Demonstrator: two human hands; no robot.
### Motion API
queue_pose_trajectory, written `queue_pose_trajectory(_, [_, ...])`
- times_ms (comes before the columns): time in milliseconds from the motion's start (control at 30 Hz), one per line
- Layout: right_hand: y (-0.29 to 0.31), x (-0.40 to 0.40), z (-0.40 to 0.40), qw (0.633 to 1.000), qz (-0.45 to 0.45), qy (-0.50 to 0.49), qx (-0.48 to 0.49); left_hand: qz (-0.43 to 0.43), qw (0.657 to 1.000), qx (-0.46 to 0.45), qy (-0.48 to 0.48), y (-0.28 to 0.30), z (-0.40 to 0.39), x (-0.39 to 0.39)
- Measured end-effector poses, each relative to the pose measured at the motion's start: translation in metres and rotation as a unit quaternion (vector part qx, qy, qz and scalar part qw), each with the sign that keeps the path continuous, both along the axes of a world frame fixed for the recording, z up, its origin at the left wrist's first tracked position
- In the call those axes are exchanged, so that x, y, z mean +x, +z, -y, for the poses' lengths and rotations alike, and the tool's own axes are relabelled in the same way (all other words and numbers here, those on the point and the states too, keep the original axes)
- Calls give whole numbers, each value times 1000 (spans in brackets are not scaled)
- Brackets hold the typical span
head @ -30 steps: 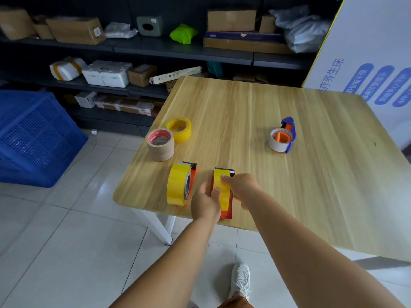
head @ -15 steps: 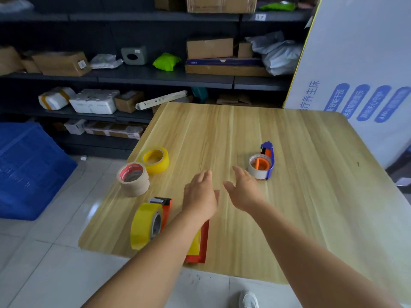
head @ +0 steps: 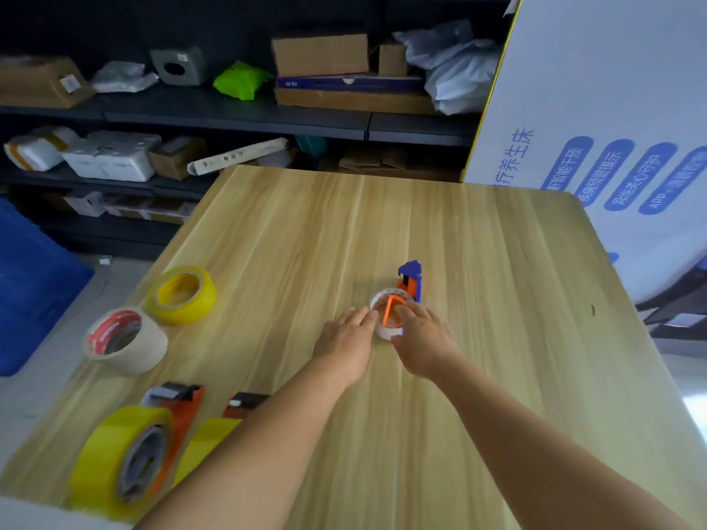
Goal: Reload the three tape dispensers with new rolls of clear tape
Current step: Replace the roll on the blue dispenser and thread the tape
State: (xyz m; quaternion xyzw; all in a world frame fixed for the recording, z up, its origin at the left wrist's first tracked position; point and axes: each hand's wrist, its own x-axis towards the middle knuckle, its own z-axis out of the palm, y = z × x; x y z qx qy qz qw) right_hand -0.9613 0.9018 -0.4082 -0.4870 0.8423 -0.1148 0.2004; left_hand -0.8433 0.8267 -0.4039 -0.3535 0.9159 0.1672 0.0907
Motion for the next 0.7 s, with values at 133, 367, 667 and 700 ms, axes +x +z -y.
queue_pose_trajectory(133, [-17, -13, 1, 999, -24, 28, 32, 51, 997, 21, -51, -18, 3, -15])
queue_pose_trajectory(367, [-25, -32, -8, 998, -62, 3, 2, 26, 995, -44, -82, -25, 8, -21])
queue_pose_trajectory(667, [-24, -34, -10, 997, -74, -21, -24, -39, 997, -47, -51, -26, 14, -21])
queue_pose_trajectory(700, [-25, -32, -7, 997, -58, -25, -38, -50, 998, -29, -35, -26, 15, -24])
